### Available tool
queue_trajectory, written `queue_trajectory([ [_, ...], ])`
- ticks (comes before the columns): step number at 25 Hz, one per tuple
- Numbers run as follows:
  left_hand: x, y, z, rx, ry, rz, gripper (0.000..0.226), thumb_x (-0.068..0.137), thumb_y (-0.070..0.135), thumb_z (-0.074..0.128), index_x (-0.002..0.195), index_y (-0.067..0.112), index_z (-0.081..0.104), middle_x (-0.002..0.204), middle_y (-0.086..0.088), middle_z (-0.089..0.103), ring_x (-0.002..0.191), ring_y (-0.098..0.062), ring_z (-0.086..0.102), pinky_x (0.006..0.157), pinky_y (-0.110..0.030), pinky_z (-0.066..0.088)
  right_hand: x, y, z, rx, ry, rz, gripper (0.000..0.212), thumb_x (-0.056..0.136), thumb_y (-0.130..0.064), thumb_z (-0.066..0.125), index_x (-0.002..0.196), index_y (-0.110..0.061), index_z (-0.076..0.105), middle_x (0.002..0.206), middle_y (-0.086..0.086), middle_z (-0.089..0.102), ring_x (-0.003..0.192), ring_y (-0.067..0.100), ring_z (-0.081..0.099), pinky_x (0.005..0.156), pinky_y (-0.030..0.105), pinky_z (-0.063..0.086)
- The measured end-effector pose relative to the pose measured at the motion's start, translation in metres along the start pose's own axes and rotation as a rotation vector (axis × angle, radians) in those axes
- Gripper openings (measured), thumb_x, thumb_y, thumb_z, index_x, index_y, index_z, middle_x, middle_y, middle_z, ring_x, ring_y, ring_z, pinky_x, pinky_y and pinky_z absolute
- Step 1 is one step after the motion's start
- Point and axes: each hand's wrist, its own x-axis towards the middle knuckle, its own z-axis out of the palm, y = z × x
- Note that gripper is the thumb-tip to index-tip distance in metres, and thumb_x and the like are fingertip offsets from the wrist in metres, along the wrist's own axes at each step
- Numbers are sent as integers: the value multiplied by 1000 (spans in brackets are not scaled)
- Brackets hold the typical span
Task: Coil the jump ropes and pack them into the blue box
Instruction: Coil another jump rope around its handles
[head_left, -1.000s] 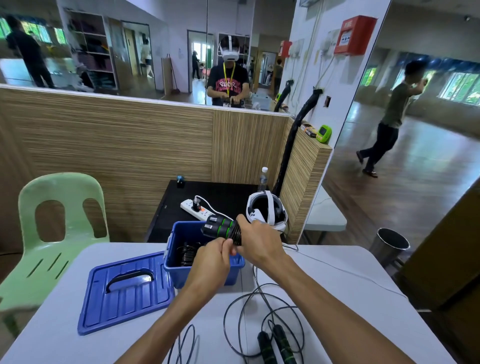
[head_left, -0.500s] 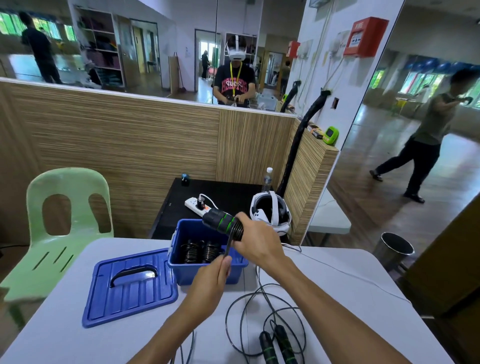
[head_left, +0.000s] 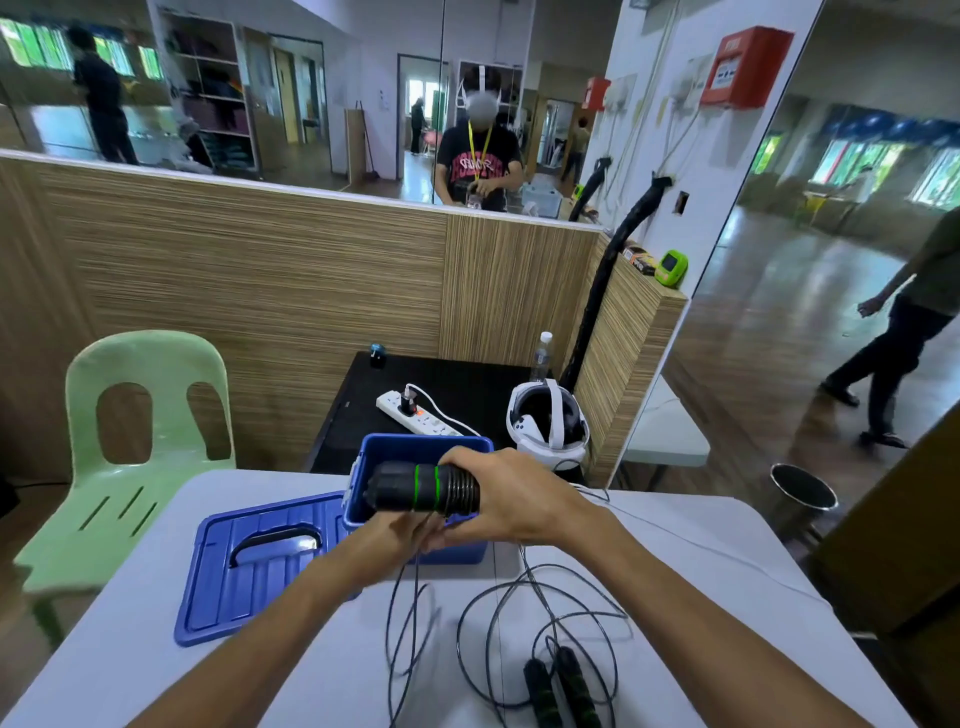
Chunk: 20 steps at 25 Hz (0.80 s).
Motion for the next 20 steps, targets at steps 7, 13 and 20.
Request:
queue_trajectory([
  [7,38,3,-62,488,-171,267,13,93,33,53,83,25,50,82,10,57,75,-14,57,68,-33,47,-17,6,14,-104,7,-182,51,78,-50,70,120,-25,53,97,6,67,83,27,61,70,39,50],
  [13,45,53,-81,1088,-194,373,12,97,16,47,104,13,56,97,-4,64,87,-27,64,60,-33,36,-21,5,28,-361,-68,-40,53,83,-51,65,117,-13,51,100,12,66,88,36,62,66,39,43],
  [20,34,78,-72,1118,-103,322,18,100,17,43,112,14,56,106,-5,63,93,-26,64,62,-32,38,-4,4,24,-378,-12,162,57,86,-48,60,131,-18,41,98,12,66,86,36,63,60,35,38],
])
